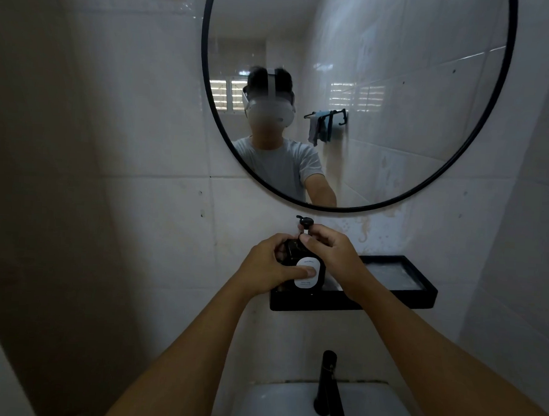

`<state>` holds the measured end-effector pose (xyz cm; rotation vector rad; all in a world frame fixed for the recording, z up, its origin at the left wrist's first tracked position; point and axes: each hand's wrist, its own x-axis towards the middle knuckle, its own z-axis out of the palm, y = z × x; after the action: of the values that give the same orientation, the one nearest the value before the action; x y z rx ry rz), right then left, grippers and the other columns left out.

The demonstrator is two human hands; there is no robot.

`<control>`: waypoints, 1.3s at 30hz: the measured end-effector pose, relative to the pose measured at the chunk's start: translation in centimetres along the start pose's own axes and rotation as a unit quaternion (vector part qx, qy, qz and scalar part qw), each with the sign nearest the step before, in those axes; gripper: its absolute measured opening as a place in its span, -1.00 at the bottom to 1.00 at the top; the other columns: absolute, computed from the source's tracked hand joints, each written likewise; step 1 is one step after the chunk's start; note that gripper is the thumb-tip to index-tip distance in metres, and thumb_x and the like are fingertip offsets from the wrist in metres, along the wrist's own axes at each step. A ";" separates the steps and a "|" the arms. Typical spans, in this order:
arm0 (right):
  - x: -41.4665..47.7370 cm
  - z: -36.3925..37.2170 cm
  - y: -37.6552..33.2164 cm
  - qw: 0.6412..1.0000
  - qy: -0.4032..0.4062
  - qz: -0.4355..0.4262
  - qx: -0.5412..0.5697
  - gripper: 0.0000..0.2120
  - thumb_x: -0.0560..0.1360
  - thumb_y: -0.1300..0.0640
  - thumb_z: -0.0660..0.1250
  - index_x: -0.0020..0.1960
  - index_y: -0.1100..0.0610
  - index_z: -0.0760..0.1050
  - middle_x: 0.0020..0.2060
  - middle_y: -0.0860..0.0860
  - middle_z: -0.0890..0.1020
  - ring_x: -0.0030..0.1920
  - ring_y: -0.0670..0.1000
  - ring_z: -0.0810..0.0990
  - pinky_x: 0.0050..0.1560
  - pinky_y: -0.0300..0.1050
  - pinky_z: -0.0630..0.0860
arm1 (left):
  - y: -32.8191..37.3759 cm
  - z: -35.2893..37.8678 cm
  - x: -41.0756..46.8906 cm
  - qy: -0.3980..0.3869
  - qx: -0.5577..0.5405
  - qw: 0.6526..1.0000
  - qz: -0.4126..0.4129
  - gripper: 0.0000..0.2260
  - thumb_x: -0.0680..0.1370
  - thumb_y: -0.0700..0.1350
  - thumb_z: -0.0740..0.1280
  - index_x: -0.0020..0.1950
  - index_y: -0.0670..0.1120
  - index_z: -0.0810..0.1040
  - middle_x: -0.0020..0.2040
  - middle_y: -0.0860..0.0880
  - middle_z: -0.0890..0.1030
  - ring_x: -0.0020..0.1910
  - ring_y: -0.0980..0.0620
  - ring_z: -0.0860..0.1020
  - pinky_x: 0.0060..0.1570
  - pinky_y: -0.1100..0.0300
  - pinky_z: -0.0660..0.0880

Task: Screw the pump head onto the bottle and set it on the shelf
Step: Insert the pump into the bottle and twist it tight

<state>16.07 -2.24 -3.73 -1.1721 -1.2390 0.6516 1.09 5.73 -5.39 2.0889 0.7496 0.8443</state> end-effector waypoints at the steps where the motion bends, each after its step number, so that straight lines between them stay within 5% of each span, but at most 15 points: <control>1: -0.1 0.0 -0.1 1.000 -0.005 0.004 0.010 -0.79 0.58 0.18 0.30 0.16 0.19 0.61 0.04 0.21 0.69 0.06 0.08 0.68 0.13 0.00 0.62 | 0.0 0.0 0.0 0.000 0.001 1.000 -0.002 -0.45 0.35 0.04 0.64 0.29 0.04 0.57 0.09 0.06 0.71 0.05 0.08 0.70 0.14 0.07 0.66; 6: 0.1 0.3 0.1 0.999 0.031 0.008 -0.044 -0.82 0.51 0.15 0.40 0.04 0.24 0.56 -0.10 0.13 0.67 -0.08 0.03 0.65 -0.04 -0.13 0.60 | -0.2 0.0 0.1 0.001 0.000 1.000 -0.002 -0.44 0.33 0.07 0.64 0.28 0.01 0.58 0.07 0.04 0.72 0.04 0.05 0.71 0.13 0.01 0.66; 12: 0.2 0.5 0.3 0.999 0.034 0.002 -0.014 -0.76 0.50 0.11 0.42 0.14 0.07 0.53 0.08 0.16 0.66 0.12 0.08 0.66 0.18 -0.01 0.60 | -0.1 0.0 0.0 0.001 -0.004 1.000 -0.002 -0.44 0.34 0.05 0.64 0.29 0.01 0.59 0.08 0.04 0.72 0.05 0.05 0.71 0.14 0.02 0.66; 17: 0.0 0.1 0.0 1.000 0.003 -0.001 -0.008 -0.82 0.57 0.21 0.30 0.14 0.16 0.60 0.03 0.15 0.69 0.11 0.09 0.67 0.16 -0.03 0.61 | -0.2 0.0 0.1 -0.001 0.003 1.000 -0.005 -0.42 0.33 0.08 0.63 0.30 0.02 0.57 0.10 0.04 0.71 0.07 0.05 0.71 0.15 -0.01 0.65; 22: 0.1 0.4 0.0 0.999 0.032 -0.006 -0.036 -0.83 0.52 0.19 0.39 0.07 0.26 0.59 -0.05 0.18 0.69 -0.06 0.02 0.68 -0.04 -0.23 0.63 | -0.2 0.0 0.1 0.000 -0.001 1.000 -0.005 -0.44 0.32 0.08 0.64 0.27 0.02 0.59 0.08 0.03 0.72 0.05 0.04 0.71 0.14 -0.01 0.66; 30: 0.1 0.3 0.3 1.000 0.012 0.004 0.009 -0.85 0.55 0.22 0.34 0.09 0.09 0.61 0.03 0.12 0.70 0.10 0.07 0.67 0.17 -0.06 0.60 | -0.1 -0.1 0.0 -0.001 -0.004 1.000 -0.009 -0.39 0.29 0.11 0.64 0.28 0.02 0.59 0.08 0.05 0.72 0.05 0.06 0.71 0.15 0.00 0.66; 39: 0.4 0.3 0.5 0.997 0.033 -0.010 -0.068 -0.81 0.52 0.14 0.39 0.03 0.26 0.60 -0.05 0.22 0.69 -0.05 0.06 0.69 0.01 -0.05 0.63 | 0.0 0.0 -0.2 0.005 -0.007 1.000 -0.005 -0.44 0.33 0.05 0.65 0.28 0.01 0.59 0.07 0.03 0.72 0.04 0.05 0.71 0.13 0.02 0.66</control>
<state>16.04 -1.59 -4.07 -1.2824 -1.2524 0.5156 0.97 5.62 -5.46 2.0688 0.7578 0.8527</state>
